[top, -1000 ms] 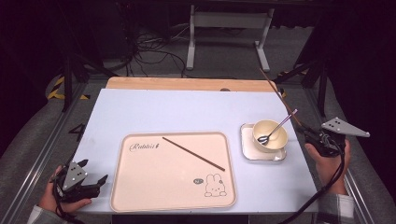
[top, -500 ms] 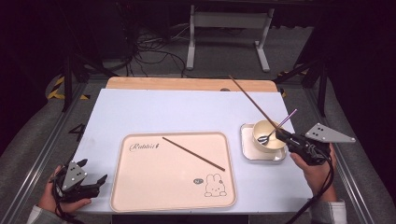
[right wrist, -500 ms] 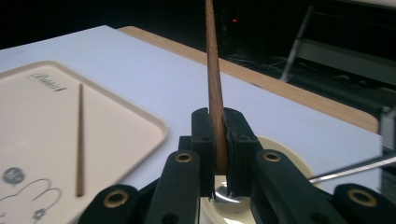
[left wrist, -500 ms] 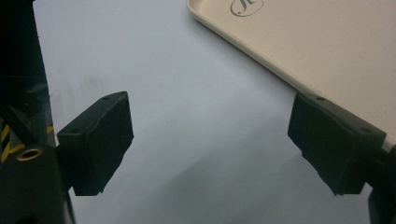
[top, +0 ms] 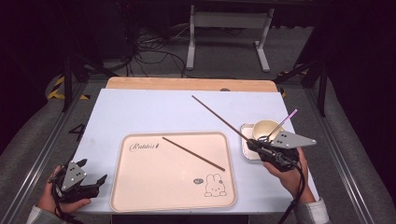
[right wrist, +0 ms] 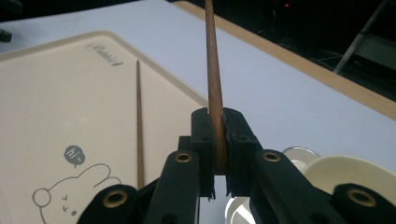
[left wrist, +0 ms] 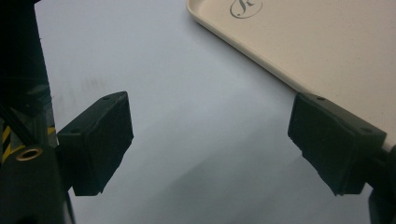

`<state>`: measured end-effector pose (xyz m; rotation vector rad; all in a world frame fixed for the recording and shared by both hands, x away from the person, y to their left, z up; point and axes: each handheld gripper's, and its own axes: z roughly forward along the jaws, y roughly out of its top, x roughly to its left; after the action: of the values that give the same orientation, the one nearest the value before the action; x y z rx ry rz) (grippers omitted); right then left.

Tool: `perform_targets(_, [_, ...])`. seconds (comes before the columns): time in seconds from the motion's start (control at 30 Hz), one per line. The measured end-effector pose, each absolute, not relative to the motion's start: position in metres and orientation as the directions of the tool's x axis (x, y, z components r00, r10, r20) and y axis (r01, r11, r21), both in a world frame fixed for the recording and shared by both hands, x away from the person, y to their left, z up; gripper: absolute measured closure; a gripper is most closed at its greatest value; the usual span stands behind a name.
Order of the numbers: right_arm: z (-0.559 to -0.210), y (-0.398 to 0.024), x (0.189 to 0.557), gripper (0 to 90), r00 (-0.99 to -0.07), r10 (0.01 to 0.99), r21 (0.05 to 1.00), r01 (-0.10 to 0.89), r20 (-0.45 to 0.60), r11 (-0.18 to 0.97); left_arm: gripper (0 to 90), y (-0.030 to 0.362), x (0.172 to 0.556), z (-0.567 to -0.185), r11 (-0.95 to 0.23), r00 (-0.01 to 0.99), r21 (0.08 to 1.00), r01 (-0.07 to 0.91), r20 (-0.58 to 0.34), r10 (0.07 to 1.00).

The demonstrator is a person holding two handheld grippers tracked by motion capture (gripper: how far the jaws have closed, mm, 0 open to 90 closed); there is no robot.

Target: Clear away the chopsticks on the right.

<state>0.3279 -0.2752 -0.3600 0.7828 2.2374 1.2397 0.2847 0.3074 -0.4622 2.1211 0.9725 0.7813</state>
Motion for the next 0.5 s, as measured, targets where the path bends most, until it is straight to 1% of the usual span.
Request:
perform_targets(0.13, [-0.372,-0.255,0.332,84.2,-0.767,0.631,0.84,0.266,-0.113,0.473,14.9,0.307,0.285,-0.463,-0.497,0.549,0.766,0.407,0.23,0.804])
perform_targets(0.2, [-0.374,-0.251,0.333,84.2,-0.773,0.624,0.834,0.267,-0.114,0.483,14.9,0.307,0.285,-0.463,-0.497,0.549,0.767,0.406,0.23,0.803])
perform_targets(0.37, [-0.397,-0.226,0.339,84.1,-0.813,0.572,0.78,0.29,-0.105,0.554,14.9,0.308,0.286,-0.462,-0.491,0.55,0.77,0.407,0.222,0.805])
perform_targets(0.5, [-0.412,-0.219,0.345,84.2,-0.821,0.564,0.745,0.323,-0.087,0.584,14.9,0.309,0.286,-0.463,-0.489,0.553,0.771,0.407,0.218,0.804])
